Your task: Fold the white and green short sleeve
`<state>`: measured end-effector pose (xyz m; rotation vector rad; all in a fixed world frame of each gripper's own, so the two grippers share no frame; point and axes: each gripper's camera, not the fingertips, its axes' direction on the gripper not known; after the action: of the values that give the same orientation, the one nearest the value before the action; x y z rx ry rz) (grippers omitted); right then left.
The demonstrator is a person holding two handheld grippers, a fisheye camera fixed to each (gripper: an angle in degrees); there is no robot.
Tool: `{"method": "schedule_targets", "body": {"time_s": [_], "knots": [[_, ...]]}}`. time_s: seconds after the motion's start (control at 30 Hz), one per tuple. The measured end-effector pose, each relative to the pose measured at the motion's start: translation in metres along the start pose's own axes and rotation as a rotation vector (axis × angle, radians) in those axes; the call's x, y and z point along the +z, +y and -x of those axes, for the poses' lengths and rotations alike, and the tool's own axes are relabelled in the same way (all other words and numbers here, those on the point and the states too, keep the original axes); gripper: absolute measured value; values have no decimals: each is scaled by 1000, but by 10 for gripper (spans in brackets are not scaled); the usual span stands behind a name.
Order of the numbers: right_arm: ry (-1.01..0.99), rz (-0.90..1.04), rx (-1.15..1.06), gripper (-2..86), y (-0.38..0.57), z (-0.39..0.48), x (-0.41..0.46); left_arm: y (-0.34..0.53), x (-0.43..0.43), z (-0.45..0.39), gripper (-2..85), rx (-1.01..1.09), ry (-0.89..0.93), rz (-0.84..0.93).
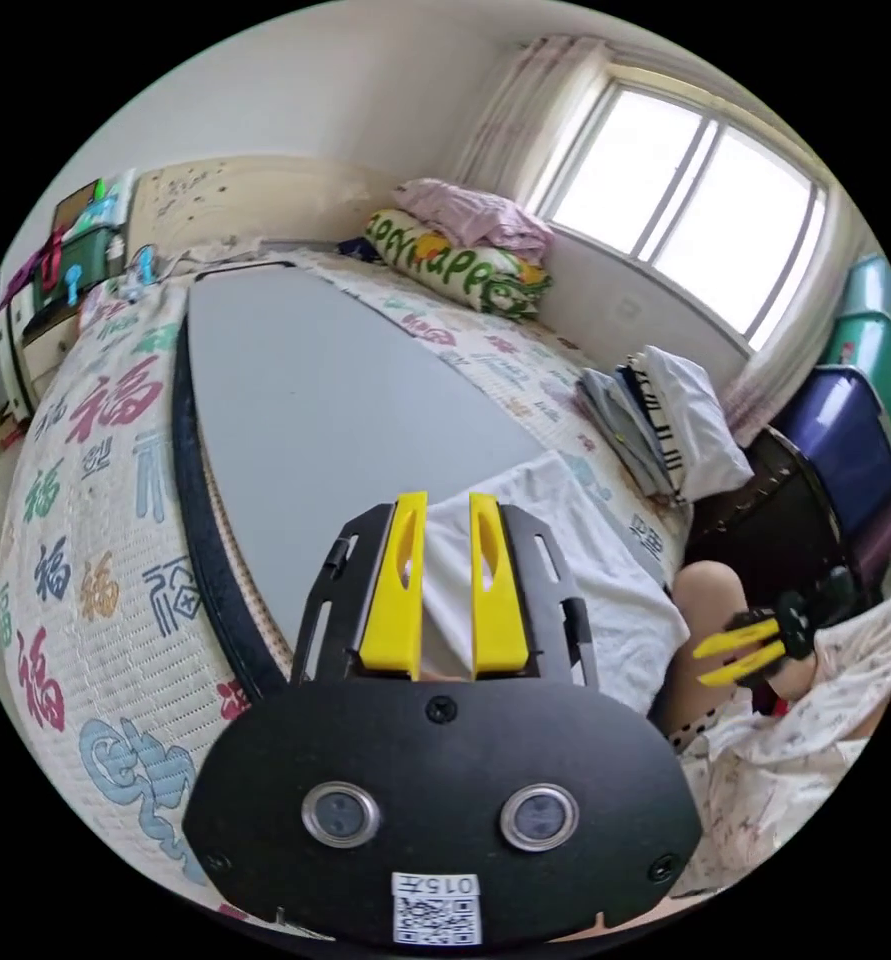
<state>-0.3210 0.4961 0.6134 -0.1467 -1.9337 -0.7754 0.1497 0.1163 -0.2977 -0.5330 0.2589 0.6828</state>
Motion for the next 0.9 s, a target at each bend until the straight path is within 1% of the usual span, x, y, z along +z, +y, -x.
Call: {"method": "schedule_targets", "body": {"time_s": [0.07,0.1,0.17,0.2,0.27,0.37,0.5,0.6,0.7,0.9], "knots": [[58,112,10,94,-4,-7,16,6,-28,-35,80,104,69,46],[62,131,15,99,-6,-7,20,10,-33,-44,80,129,86,73],[57,145,45,102,-16,-3,30,49,-44,-81,80,225,209,170],[50,141,57,102,-20,-2,32,63,-45,-90,80,255,246,197],[47,132,99,101,-39,-1,37,122,-53,-122,80,365,319,266],[46,158,142,100,-66,-1,50,175,-58,-135,80,429,337,352],[52,220,174,96,-98,1,68,213,-58,-128,78,481,371,438],[43,245,214,90,-127,5,77,238,-51,-121,74,500,348,533],[37,264,236,86,-157,12,84,251,-66,-117,69,529,341,536],[39,313,210,85,-221,30,92,269,-90,-111,47,539,348,549]]}}
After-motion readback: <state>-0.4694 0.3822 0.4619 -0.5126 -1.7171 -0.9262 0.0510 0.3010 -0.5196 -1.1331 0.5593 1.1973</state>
